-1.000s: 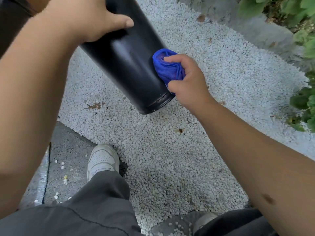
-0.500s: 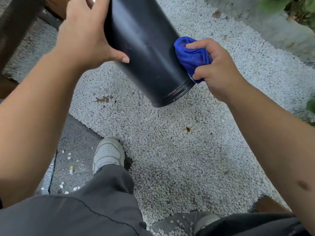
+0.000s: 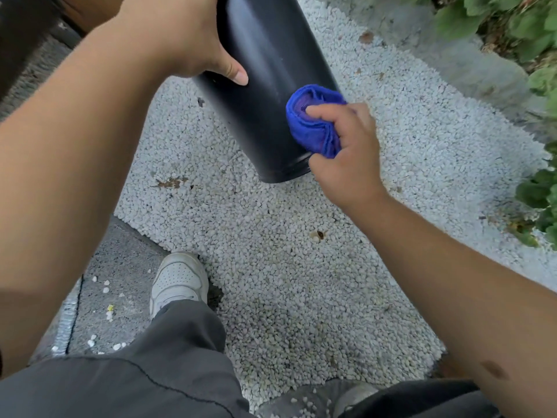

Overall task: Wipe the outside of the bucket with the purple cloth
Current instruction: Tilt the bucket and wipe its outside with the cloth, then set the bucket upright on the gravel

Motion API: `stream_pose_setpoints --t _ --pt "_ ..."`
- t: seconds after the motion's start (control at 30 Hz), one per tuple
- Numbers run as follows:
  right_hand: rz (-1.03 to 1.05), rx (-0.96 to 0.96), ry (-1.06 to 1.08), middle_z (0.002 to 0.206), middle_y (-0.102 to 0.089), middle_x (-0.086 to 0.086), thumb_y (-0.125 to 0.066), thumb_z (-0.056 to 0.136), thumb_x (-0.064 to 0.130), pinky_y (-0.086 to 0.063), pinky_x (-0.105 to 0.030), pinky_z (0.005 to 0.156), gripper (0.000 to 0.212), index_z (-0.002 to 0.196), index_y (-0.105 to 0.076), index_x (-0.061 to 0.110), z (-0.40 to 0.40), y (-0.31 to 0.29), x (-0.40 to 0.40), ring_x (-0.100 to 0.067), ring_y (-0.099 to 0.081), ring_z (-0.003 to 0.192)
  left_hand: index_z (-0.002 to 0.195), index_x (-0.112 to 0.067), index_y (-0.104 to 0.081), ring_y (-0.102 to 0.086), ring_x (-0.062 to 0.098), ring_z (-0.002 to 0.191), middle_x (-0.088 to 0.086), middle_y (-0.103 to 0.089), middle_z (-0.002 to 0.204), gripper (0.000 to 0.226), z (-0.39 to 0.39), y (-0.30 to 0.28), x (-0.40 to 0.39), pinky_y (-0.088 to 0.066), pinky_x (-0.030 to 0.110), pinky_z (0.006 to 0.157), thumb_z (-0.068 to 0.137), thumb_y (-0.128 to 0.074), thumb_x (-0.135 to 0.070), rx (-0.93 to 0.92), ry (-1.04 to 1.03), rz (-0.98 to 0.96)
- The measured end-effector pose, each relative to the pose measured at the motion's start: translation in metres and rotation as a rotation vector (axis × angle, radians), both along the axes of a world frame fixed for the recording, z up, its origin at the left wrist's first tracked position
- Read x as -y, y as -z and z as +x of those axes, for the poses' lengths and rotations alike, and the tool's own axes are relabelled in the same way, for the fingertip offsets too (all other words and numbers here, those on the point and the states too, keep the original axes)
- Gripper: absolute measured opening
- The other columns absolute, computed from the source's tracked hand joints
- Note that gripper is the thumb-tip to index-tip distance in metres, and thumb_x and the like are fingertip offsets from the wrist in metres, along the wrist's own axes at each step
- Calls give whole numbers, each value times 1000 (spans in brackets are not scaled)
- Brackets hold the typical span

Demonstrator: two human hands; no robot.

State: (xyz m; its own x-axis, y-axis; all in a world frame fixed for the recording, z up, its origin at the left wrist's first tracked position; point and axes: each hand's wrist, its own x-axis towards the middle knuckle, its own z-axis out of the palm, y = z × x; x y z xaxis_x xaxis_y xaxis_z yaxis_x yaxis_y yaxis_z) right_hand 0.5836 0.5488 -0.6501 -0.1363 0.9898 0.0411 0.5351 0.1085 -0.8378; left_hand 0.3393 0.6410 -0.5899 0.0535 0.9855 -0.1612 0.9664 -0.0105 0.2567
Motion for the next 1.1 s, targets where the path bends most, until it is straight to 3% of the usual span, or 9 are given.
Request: stream_pose_setpoints --t 0.1,0.27,0.43,0.53,0.67,0.8,0.9,0.97,1.1 --pt "151 163 -99 105 -49 1 -62 62 6 -41 -52 89 53 111 -70 26 -10 7 17 -31 -48 106 138 -25 -40 -54 40 117 9 -56 137 97 6 -5 0 -44 53 97 57 -83 -58 -29 82 67" --pt "186 354 -459 106 -60 4 -69 66 2 -19 -37 83 52 110 -70 30 -13 29 47 -22 -46 110 141 -18 -34 -46 47 116 25 -49 132 112 15 -7 5 -38 55 97 50 -84 -60 -138 121 189" --pt "-277 373 -950 101 -53 8 -65 74 2 -33 -42 94 56 121 -63 31 -7 42 70 -16 -44 104 154 -28 -22 -33 47 134 23 -34 150 119 31 -11 16 -34 57 105 57 -80 -64 -106 134 198" --pt "-546 421 -1053 104 -53 8 -66 74 3 -42 -33 89 56 123 -59 30 24 35 59 -11 -47 100 154 -26 -26 -31 38 140 18 -32 153 101 33 -15 21 -32 46 112 71 -79 -48 38 227 237" --pt "-923 561 -862 111 -62 -2 -58 78 5 -53 -29 64 68 133 -48 43 87 16 6 -13 -63 82 151 -16 -37 -42 23 132 9 -44 149 73 35 -23 30 -31 20 100 86 -67 -28 242 328 280" --pt "-990 519 -429 85 -63 -8 -50 85 -4 -41 -22 41 47 103 -66 35 142 -5 -37 -15 -55 52 147 -16 -44 -47 1 112 0 -48 145 61 58 -35 43 -37 5 92 89 -61 -18 381 419 168" --pt "-795 474 -75 86 -60 -14 -54 87 1 -38 -23 41 29 82 -69 25 159 -24 -49 -23 -49 60 142 -24 -50 -65 13 97 -14 -55 126 55 79 -43 60 -52 22 88 90 -61 -11 554 421 32" --pt "-747 244 99 86 -62 -11 -61 83 19 -40 -22 40 10 79 -69 22 155 -43 -53 -21 -51 63 138 -22 -54 -66 9 93 -19 -56 117 53 96 -42 77 -54 29 89 89 -61 -6 672 443 -78" --pt "-830 -67 111 69 -60 -9 -59 56 78 -35 -18 41 56 72 -67 25 134 -74 -48 -14 -47 46 140 -12 -51 -58 19 120 2 -57 132 54 133 -28 110 -50 41 100 89 -64 3 896 437 -459"
